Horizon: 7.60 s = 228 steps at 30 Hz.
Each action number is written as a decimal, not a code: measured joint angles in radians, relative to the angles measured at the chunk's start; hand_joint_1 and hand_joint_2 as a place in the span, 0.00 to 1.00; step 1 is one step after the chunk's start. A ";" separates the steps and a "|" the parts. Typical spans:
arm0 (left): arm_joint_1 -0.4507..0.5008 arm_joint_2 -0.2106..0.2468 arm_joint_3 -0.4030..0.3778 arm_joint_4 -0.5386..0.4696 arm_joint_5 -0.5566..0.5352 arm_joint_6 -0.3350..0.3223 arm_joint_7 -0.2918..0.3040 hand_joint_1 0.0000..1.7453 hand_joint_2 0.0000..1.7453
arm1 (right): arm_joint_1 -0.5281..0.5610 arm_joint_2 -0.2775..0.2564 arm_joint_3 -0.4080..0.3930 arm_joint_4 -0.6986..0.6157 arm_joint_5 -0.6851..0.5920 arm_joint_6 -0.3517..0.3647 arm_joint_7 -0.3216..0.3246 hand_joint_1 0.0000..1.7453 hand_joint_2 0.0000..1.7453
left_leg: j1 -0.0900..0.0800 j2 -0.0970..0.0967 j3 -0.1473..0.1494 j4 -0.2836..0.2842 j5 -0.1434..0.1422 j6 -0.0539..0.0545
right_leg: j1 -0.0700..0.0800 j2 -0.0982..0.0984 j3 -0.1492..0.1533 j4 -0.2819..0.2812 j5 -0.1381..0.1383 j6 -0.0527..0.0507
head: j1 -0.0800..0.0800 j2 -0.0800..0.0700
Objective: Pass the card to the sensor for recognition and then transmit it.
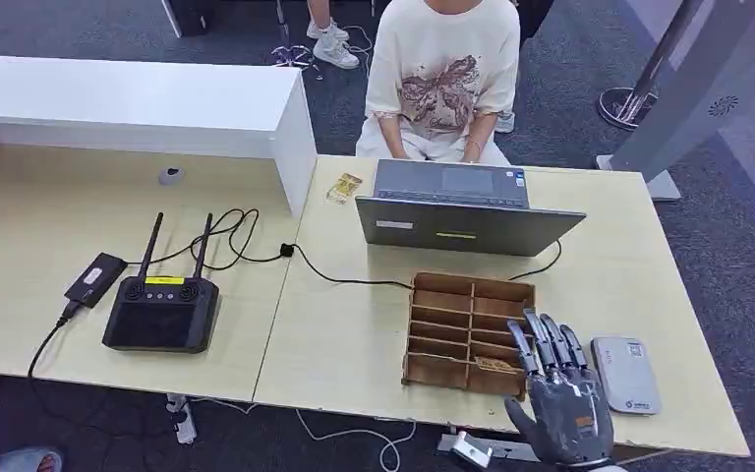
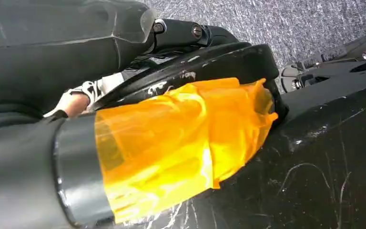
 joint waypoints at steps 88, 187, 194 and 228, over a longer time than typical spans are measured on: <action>0.002 -0.003 0.048 0.000 -0.017 0.002 -0.019 0.00 0.00 | -0.063 0.065 0.021 0.074 -0.097 0.195 0.000 0.55 1.00 | 0.000 0.000 0.000 0.000 0.000 0.000 | 0.000 0.000 0.000 0.000 0.000 0.000 | 0.000 0.000; 0.002 -0.003 0.075 -0.001 -0.075 -0.005 -0.029 0.00 0.00 | -0.063 0.121 -0.003 0.168 -0.079 0.037 -0.039 0.55 1.00 | 0.000 0.000 0.000 0.000 0.000 0.000 | 0.000 0.000 0.000 0.000 0.000 0.000 | 0.000 0.000; 0.002 -0.003 0.075 -0.001 -0.082 -0.005 -0.029 0.00 0.00 | -0.070 0.132 -0.011 0.198 -0.078 0.026 -0.042 0.85 1.00 | 0.000 0.000 0.000 0.000 0.000 0.000 | 0.000 0.000 0.000 0.000 0.000 0.000 | 0.000 0.000; 0.004 -0.003 0.098 -0.001 -0.089 -0.006 -0.046 0.00 0.00 | -0.065 0.182 -0.045 0.239 -0.271 -0.146 -0.222 0.97 1.00 | 0.000 0.000 0.000 0.000 0.000 0.000 | 0.000 0.000 -0.001 0.000 0.000 0.000 | 0.000 0.000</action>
